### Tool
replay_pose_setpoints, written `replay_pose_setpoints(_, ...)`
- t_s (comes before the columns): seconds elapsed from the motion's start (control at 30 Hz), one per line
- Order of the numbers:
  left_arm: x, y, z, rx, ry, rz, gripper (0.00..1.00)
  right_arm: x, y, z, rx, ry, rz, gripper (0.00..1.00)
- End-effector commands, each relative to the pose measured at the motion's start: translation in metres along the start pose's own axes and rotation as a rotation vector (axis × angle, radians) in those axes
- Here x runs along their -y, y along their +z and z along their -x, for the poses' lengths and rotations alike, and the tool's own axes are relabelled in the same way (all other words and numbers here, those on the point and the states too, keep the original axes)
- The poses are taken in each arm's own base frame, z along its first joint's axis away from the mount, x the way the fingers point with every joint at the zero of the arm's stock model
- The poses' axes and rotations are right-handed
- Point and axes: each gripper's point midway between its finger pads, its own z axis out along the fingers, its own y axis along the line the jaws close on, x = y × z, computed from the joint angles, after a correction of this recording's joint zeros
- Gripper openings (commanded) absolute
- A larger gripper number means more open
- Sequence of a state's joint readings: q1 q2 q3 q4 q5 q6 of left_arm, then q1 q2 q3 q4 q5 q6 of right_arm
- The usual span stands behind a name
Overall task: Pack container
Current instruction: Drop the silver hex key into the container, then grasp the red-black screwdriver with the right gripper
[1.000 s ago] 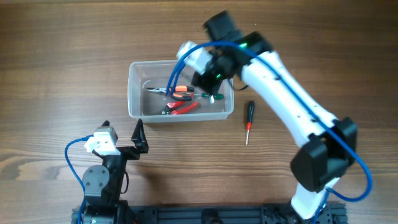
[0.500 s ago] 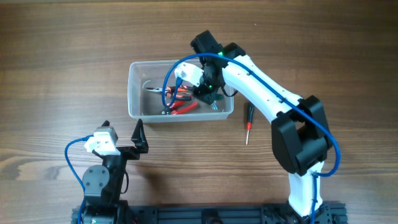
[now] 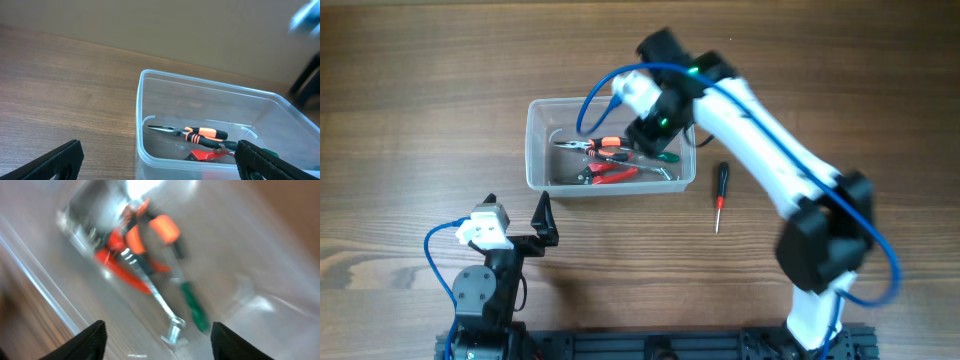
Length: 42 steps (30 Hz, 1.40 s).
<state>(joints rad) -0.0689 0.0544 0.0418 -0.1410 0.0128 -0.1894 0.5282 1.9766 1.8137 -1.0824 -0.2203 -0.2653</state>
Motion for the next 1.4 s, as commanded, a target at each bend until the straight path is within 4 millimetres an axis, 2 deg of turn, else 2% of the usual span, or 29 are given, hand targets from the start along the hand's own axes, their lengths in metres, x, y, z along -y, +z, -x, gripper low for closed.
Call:
replay_pose_setpoints(0.0,-0.002,0.0,-0.001,-0.001,-0.01,0.009,1.0,0.064,-0.114,0.005,0.224,0.416,-0.321,0.75)
replay_pose_setpoints(0.07,-0.002,0.0,-0.001,-0.001,-0.01,0.009,1.0,0.083,-0.136,-0.013,0.248,0.58,-0.354,0.77)
replay_pose_setpoints(0.13,-0.002,0.0,-0.002,-0.002,-0.01,0.009,1.0,0.094,-0.138,-0.033,0.219,0.711,-0.361,0.76)
replay_pose_setpoints(0.17,-0.002,0.0,-0.001,-0.001,-0.01,0.009,1.0,0.098,-0.132,-0.049,0.176,0.802,-0.362,0.75)
replay_pose_setpoints(0.27,-0.002,0.0,-0.001,-0.001,-0.01,0.009,1.0,0.1,-0.103,-0.084,0.064,0.975,-0.363,0.76)
replay_pose_setpoints(0.33,-0.002,0.0,-0.001,-0.001,-0.01,0.009,1.0,0.093,-0.067,-0.119,-0.043,1.095,-0.367,0.83)
replay_pose_setpoints(0.4,-0.002,0.0,-0.001,-0.001,-0.01,0.009,1.0,0.086,-0.043,-0.138,-0.096,1.152,-0.353,0.83)
replay_pose_setpoints(0.47,-0.002,0.0,-0.001,-0.001,-0.01,0.009,1.0,0.075,-0.015,-0.151,-0.131,1.176,-0.287,0.83)
replay_pose_setpoints(0.53,-0.002,0.0,-0.002,-0.002,-0.01,0.009,1.0,0.063,0.006,-0.16,-0.154,1.189,-0.215,0.76)
replay_pose_setpoints(0.67,-0.002,0.0,-0.002,-0.002,-0.01,0.009,1.0,0.053,0.032,-0.184,-0.189,1.275,-0.198,0.74)
replay_pose_setpoints(0.87,-0.002,0.0,-0.001,-0.001,-0.01,0.009,1.0,0.052,0.055,-0.199,-0.174,1.273,-0.19,0.72)
replay_pose_setpoints(1.03,-0.002,0.0,-0.001,-0.001,-0.01,0.009,1.0,0.065,0.073,-0.188,-0.046,1.194,-0.176,0.66)
replay_pose_setpoints(1.27,-0.002,0.0,-0.002,-0.002,-0.01,0.009,1.0,0.072,0.075,-0.188,-0.022,1.105,-0.208,0.37)
replay_pose_setpoints(1.37,-0.002,0.0,-0.002,-0.002,-0.01,0.009,1.0,0.076,0.074,-0.195,-0.037,1.101,-0.248,0.25)
